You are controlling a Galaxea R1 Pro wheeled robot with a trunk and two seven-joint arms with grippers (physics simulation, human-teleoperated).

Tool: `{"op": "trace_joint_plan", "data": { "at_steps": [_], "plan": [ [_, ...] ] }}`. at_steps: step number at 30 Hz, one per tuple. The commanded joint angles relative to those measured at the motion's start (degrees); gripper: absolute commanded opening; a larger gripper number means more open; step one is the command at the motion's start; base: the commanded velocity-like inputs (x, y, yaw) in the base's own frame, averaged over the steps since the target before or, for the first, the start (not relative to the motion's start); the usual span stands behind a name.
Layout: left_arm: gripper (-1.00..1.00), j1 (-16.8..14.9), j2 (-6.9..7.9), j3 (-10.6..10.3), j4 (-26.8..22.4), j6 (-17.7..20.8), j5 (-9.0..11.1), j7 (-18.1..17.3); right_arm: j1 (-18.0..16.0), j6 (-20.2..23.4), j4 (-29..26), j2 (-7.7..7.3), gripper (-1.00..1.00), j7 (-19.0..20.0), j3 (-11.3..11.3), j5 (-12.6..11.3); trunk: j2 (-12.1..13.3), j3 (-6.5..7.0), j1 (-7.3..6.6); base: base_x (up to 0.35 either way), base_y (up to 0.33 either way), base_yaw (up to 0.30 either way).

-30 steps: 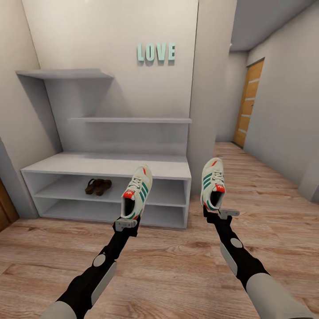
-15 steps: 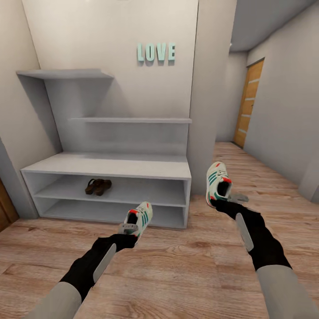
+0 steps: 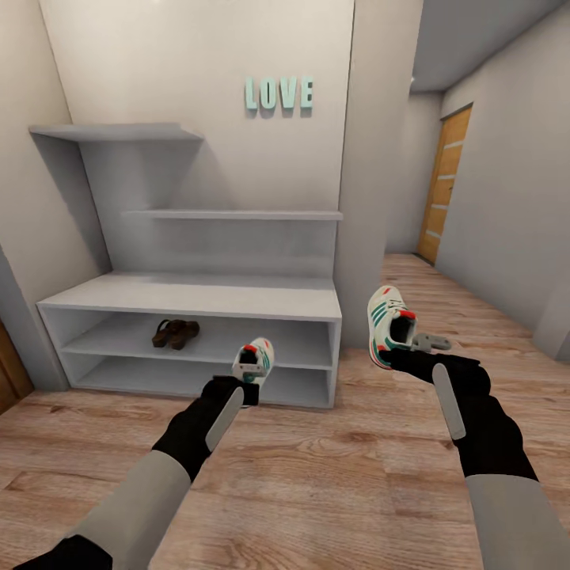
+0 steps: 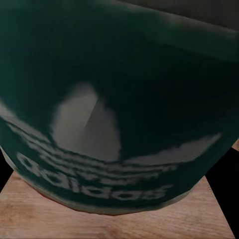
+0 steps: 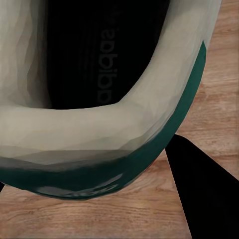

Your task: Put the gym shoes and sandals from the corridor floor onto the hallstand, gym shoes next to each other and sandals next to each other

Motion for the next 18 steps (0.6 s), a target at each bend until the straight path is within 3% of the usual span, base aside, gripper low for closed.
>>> {"op": "trace_joint_plan", "data": {
  "at_steps": [1, 6, 18],
  "plan": [
    [-1.0, -0.1, 0.03, -0.2, -0.1, 0.2, 0.6, 0.6, 0.0, 0.3, -0.1, 0.0, -1.0, -0.1, 0.0, -0.3, 0.0, -0.06, -0.01, 0.0, 0.0, 0.0],
    [-1.0, -0.2, 0.09, -0.4, -0.1, 0.3, 0.6, 0.4, 0.0, 0.4, -0.1, 0.0, -1.0, -0.1, 0.0, -0.3, 0.0, -0.06, -0.01, 0.0, 0.0, 0.0],
    [-1.0, -0.2, 0.05, -0.6, 0.0, 0.1, 0.6, 0.1, 0.0, 0.4, -0.1, 0.0, -1.0, -0.1, 0.0, -0.3, -0.2, -3.31, 0.3, 0.0, 0.0, 0.0]
  ]
}}
